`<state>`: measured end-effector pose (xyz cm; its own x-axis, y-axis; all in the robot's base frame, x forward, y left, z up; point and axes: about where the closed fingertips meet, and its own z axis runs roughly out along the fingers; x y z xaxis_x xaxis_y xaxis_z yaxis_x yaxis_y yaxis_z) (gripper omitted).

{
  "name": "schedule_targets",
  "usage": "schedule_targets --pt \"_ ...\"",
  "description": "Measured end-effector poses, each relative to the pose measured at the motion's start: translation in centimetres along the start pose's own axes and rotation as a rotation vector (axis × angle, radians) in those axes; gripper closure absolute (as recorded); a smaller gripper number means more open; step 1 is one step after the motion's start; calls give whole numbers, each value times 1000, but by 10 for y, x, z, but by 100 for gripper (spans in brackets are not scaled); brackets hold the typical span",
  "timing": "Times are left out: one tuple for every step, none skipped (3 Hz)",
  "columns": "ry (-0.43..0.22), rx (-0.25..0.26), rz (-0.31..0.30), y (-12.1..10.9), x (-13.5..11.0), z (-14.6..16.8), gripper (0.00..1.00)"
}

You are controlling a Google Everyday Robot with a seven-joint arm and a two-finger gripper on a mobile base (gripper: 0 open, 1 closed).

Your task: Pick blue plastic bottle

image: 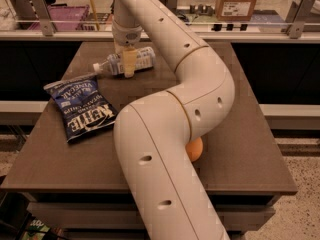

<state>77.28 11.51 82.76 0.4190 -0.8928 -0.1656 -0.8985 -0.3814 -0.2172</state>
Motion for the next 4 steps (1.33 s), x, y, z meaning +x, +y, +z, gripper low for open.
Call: schedule_targets --pt "0 2 0 -1 0 -1 95" --pt "-3 14 0 -5 -1 3 100" --pt "-3 14 0 -6 -2 0 100" --pt "-29 49 -2 -9 1 -6 100"
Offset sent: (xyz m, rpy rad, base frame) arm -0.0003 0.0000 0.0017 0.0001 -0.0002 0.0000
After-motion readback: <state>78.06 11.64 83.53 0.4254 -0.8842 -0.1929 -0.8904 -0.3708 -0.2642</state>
